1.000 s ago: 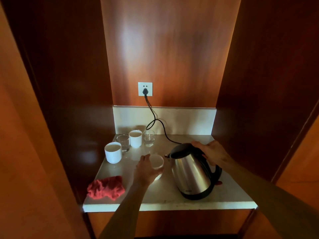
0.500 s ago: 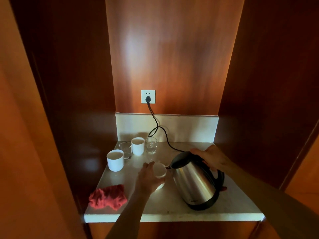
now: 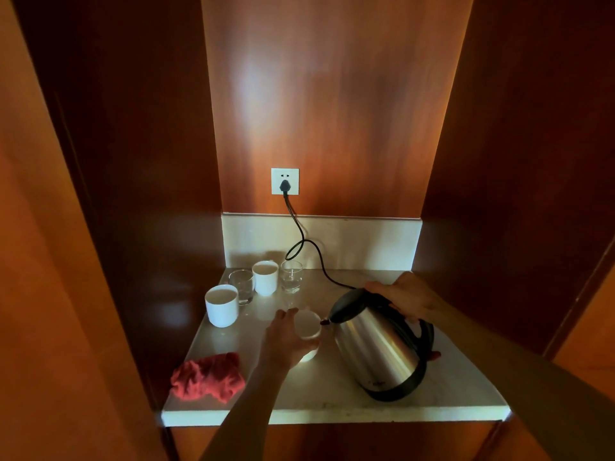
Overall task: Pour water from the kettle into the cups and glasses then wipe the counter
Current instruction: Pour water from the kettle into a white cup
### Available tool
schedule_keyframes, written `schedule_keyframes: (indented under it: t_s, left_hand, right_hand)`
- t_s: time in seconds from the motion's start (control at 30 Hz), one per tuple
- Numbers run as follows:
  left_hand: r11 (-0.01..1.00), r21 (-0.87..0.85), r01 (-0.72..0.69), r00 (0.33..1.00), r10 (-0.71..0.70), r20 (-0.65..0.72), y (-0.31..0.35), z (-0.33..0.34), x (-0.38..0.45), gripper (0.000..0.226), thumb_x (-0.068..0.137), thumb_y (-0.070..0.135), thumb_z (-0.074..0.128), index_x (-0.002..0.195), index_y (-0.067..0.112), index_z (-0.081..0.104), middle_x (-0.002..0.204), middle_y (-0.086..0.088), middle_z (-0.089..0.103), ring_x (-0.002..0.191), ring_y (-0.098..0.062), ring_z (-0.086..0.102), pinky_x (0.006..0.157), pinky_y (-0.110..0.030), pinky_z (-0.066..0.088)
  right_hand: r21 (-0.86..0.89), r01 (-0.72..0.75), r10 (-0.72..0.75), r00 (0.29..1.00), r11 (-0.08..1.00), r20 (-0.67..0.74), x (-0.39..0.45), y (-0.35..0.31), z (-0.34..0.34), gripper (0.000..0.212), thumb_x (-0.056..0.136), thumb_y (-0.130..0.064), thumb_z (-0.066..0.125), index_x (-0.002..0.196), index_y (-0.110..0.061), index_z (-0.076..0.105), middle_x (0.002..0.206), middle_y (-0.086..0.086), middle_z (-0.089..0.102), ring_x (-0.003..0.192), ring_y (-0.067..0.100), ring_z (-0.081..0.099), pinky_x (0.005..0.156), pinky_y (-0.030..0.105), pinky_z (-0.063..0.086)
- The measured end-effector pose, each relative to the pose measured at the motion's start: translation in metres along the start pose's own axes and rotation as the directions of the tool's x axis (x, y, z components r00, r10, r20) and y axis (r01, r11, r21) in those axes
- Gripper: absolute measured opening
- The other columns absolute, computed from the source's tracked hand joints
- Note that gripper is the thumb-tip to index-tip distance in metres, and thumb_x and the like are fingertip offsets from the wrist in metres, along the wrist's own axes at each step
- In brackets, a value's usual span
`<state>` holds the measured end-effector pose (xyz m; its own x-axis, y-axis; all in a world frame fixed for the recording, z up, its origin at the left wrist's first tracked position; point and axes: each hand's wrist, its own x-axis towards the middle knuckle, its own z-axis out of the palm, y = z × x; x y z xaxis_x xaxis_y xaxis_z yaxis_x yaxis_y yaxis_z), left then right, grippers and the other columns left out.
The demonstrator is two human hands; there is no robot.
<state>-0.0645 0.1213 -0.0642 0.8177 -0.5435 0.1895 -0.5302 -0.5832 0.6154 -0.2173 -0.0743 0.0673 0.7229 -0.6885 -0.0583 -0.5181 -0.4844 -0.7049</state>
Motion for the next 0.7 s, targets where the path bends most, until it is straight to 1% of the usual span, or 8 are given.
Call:
schedule_keyframes:
  t_s: [0.13, 0.2, 0.27, 0.33, 0.43, 0.5, 0.7]
  left_hand:
    - [1.0, -0.024, 0.01, 1.0, -0.01, -0.004, 0.0, 0.0, -0.001, 0.086, 0.06, 0.069, 0.071, 0.133, 0.031, 0.048, 0.117, 0.005, 0.053, 0.109, -0.016, 0.057, 0.086, -0.023, 0.042]
    - [1.0, -0.018, 0.01, 1.0, -0.01, -0.001, 0.0, 0.0, -0.001, 0.086, 0.059, 0.071, 0.07, 0.132, 0.031, 0.047, 0.117, 0.005, 0.053, 0.111, -0.017, 0.057, 0.087, -0.024, 0.042]
    - [1.0, -0.008, 0.013, 1.0, -0.013, -0.004, 0.001, -0.002, -0.002, 0.086, 0.061, 0.069, 0.071, 0.133, 0.03, 0.046, 0.117, 0.004, 0.052, 0.111, -0.018, 0.057, 0.09, -0.027, 0.043]
    - [1.0, -0.014, 0.012, 1.0, -0.012, 0.008, 0.002, -0.003, -0.001, 0.086, 0.063, 0.065, 0.073, 0.135, 0.028, 0.045, 0.119, 0.003, 0.051, 0.112, -0.018, 0.055, 0.09, -0.025, 0.04]
    - [1.0, -0.024, 0.017, 1.0, -0.016, 0.013, 0.001, -0.003, -0.002, 0.087, 0.063, 0.063, 0.075, 0.136, 0.027, 0.045, 0.12, 0.004, 0.051, 0.112, -0.017, 0.054, 0.084, -0.02, 0.033]
    - [1.0, -0.026, 0.014, 1.0, -0.014, 0.013, 0.0, -0.003, -0.002, 0.086, 0.063, 0.062, 0.076, 0.136, 0.027, 0.045, 0.121, 0.004, 0.05, 0.112, -0.016, 0.054, 0.083, -0.018, 0.032]
    - [1.0, -0.015, 0.023, 1.0, -0.023, -0.002, 0.002, -0.004, -0.003, 0.085, 0.063, 0.062, 0.076, 0.134, 0.027, 0.046, 0.119, 0.004, 0.051, 0.112, -0.017, 0.054, 0.085, -0.02, 0.035]
  right_hand:
    - [-0.033, 0.009, -0.009, 1.0, 0.999, 0.008, 0.005, -0.002, 0.003, 0.054, 0.083, -0.062, 0.072, 0.066, -0.011, 0.06, 0.058, 0.004, 0.06, 0.052, 0.017, 0.058, 0.049, 0.024, 0.043]
    - [-0.031, 0.011, -0.01, 1.0, 0.999, 0.009, 0.007, -0.002, 0.004, 0.056, 0.082, -0.062, 0.072, 0.063, -0.011, 0.06, 0.053, 0.002, 0.058, 0.048, 0.016, 0.056, 0.048, 0.024, 0.043]
    - [-0.039, 0.011, -0.011, 1.0, 0.999, 0.007, 0.007, -0.004, 0.005, 0.058, 0.081, -0.063, 0.073, 0.058, -0.011, 0.058, 0.045, 0.0, 0.055, 0.041, 0.015, 0.052, 0.045, 0.023, 0.041]
    - [-0.05, 0.012, -0.012, 1.0, 0.999, 0.003, 0.007, -0.007, 0.004, 0.06, 0.081, -0.063, 0.073, 0.055, -0.012, 0.056, 0.04, -0.001, 0.052, 0.037, 0.015, 0.049, 0.042, 0.022, 0.039]
    - [-0.068, 0.01, -0.008, 1.0, 0.998, 0.018, 0.008, -0.008, 0.004, 0.062, 0.08, -0.066, 0.071, 0.058, -0.009, 0.059, 0.044, 0.003, 0.054, 0.04, 0.017, 0.051, 0.043, 0.024, 0.041]
    - [-0.079, 0.006, -0.004, 1.0, 0.997, 0.026, 0.01, -0.007, 0.003, 0.062, 0.08, -0.068, 0.07, 0.063, -0.008, 0.062, 0.049, 0.005, 0.056, 0.043, 0.018, 0.054, 0.044, 0.024, 0.043]
    - [-0.101, 0.006, -0.004, 1.0, 0.995, 0.027, 0.011, -0.013, 0.006, 0.056, 0.083, -0.063, 0.071, 0.066, -0.011, 0.058, 0.054, 0.003, 0.057, 0.046, 0.015, 0.055, 0.045, 0.021, 0.044]
